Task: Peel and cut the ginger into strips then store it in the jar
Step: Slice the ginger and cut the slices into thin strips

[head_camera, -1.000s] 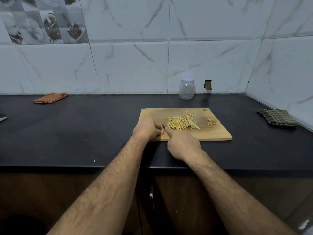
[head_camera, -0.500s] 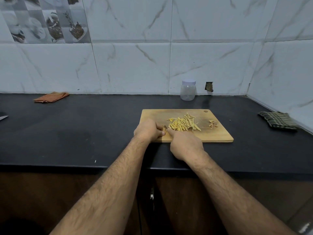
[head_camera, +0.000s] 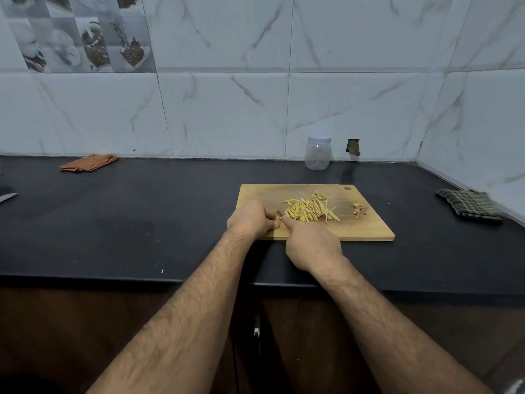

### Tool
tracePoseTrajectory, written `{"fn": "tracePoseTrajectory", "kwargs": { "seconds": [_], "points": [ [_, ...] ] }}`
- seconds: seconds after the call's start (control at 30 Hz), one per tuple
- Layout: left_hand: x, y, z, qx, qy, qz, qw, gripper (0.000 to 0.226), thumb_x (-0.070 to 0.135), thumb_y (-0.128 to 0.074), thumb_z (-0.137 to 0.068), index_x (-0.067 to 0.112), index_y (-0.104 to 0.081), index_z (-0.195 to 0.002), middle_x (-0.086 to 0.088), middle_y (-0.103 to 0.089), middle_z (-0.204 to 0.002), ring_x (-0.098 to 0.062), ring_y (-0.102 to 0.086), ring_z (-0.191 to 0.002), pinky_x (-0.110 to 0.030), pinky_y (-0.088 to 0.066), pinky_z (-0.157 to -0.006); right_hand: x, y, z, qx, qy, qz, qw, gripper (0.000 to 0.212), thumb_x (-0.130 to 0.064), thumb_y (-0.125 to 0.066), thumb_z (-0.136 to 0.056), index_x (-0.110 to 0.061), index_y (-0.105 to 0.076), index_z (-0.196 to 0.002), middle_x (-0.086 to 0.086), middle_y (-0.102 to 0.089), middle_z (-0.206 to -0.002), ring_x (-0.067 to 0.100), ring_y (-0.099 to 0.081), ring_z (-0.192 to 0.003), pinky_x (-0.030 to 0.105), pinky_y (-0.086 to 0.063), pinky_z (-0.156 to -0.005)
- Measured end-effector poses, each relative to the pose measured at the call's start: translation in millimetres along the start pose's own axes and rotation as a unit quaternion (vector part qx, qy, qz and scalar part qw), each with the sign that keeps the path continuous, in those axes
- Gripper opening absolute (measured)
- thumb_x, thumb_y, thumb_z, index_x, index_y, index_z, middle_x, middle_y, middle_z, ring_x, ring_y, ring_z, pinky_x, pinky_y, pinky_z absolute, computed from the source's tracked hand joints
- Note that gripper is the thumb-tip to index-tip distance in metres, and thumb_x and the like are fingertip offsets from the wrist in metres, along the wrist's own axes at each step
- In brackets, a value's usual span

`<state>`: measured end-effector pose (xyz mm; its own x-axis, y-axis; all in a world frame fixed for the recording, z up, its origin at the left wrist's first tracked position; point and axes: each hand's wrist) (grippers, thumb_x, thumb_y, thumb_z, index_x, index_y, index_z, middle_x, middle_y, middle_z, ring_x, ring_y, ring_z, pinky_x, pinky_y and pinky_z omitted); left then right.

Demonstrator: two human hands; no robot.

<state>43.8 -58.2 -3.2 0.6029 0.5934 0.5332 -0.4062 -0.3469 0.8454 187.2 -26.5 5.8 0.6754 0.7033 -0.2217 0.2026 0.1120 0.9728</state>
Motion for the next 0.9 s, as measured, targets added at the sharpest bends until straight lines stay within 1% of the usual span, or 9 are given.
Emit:
{"fn": "tracePoseTrajectory", "kwargs": {
  "seconds": [0.17,0.3,0.4,0.5,0.6,0.67,0.73,0.8,0.9],
  "points": [
    [-0.4,-0.8,0.1,0.003,-0.004,-0.001,1.000,0.024,0.044,-0.067,-0.092,0.044,-0.070,-0.115,0.011,-0.069,-0.113,-0.010,-0.056,-0.098,-0.028,-0.046,-0.080,-0.6,3.4,-2.1,-0.019,-0.006,0.007,1.000,0.067,-0.011,-0.044,-0.097,-0.039,-0.026,-0.156,0.004,-0.056,-0.139,0.026,-0.054,-0.124,0.036,-0.047,-0.091],
    [-1.2,-1.8,-0.9,0.001,-0.003,0.000,1.000,0.024,0.043,-0.067,-0.091,0.044,-0.070,-0.115,0.013,-0.069,-0.111,-0.011,-0.060,-0.103,-0.027,-0.048,-0.081,-1.8,4.5,-4.6,-0.029,0.006,0.022,0.999,0.068,-0.011,-0.043,-0.096,-0.039,-0.025,-0.156,0.006,-0.059,-0.135,0.027,-0.056,-0.119,0.035,-0.047,-0.086],
    [-1.5,-1.5,-2.6,0.011,0.001,0.016,1.000,0.022,0.046,-0.065,-0.091,0.039,-0.073,-0.111,0.012,-0.068,-0.108,-0.010,-0.056,-0.098,-0.028,-0.047,-0.081,-2.6,2.2,-2.5,-0.030,0.016,0.042,0.999,0.068,-0.011,-0.042,-0.097,-0.038,-0.022,-0.156,0.006,-0.061,-0.129,0.026,-0.058,-0.115,0.036,-0.046,-0.081],
    [3.1,-3.7,-7.1,0.047,0.042,0.021,0.998,0.022,0.047,-0.067,-0.088,0.033,-0.073,-0.103,0.009,-0.065,-0.099,-0.014,-0.054,-0.092,-0.028,-0.043,-0.076,-3.4,1.8,-1.6,-0.037,0.013,0.052,0.998,0.070,-0.011,-0.041,-0.098,-0.038,-0.017,-0.157,0.007,-0.059,-0.131,0.026,-0.057,-0.117,0.036,-0.044,-0.079],
    [12.4,-3.6,-9.9,0.054,0.087,0.007,0.995,0.025,0.044,-0.070,-0.083,0.027,-0.071,-0.101,0.006,-0.065,-0.104,-0.017,-0.057,-0.097,-0.029,-0.041,-0.075,-3.3,2.2,-2.5,-0.043,0.012,0.058,0.997,0.070,-0.010,-0.041,-0.098,-0.037,-0.017,-0.158,0.007,-0.058,-0.134,0.027,-0.056,-0.119,0.037,-0.045,-0.082],
    [17.6,0.3,-13.2,0.034,0.114,0.004,0.993,0.030,0.044,-0.073,-0.080,0.025,-0.069,-0.103,0.004,-0.062,-0.106,-0.019,-0.059,-0.107,-0.030,-0.042,-0.078,-2.9,2.2,-1.9,-0.044,0.012,0.061,0.997,0.070,-0.010,-0.041,-0.098,-0.036,-0.016,-0.158,0.007,-0.058,-0.134,0.026,-0.056,-0.119,0.037,-0.046,-0.084],
    [22.0,5.7,-15.4,0.002,0.136,-0.013,0.991,0.031,0.045,-0.074,-0.081,0.022,-0.067,-0.100,0.001,-0.059,-0.103,-0.021,-0.059,-0.111,-0.031,-0.046,-0.085,-2.1,2.3,-1.3,-0.045,0.013,0.064,0.997,0.071,-0.009,-0.041,-0.098,-0.036,-0.016,-0.158,0.006,-0.059,-0.133,0.026,-0.056,-0.119,0.037,-0.047,-0.084],
    [26.1,10.7,-19.0,-0.033,0.142,-0.032,0.989,0.029,0.048,-0.073,-0.082,0.021,-0.066,-0.088,-0.001,-0.064,-0.099,-0.020,-0.063,-0.109,-0.033,-0.050,-0.090,-1.1,3.6,0.3,-0.047,0.013,0.068,0.996,0.070,-0.009,-0.039,-0.098,-0.037,-0.015,-0.158,0.005,-0.060,-0.131,0.026,-0.057,-0.117,0.038,-0.048,-0.083],
    [26.6,10.9,-27.0,-0.079,0.147,-0.017,0.986,0.036,0.052,-0.072,-0.083,0.021,-0.060,-0.069,-0.001,-0.063,-0.089,-0.017,-0.065,-0.095,-0.033,-0.048,-0.081,3.1,3.4,4.8,-0.051,0.015,0.079,0.995,0.067,-0.012,-0.037,-0.101,-0.037,-0.012,-0.158,0.005,-0.061,-0.128,0.026,-0.058,-0.115,0.037,-0.046,-0.078]
  ]
}}
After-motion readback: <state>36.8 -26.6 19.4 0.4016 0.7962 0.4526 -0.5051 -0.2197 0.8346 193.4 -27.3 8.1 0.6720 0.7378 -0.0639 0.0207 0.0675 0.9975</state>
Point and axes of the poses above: each hand's wrist, its own z-axis away from the middle knuckle, its own y-axis out of the back of the hand, x = y × z
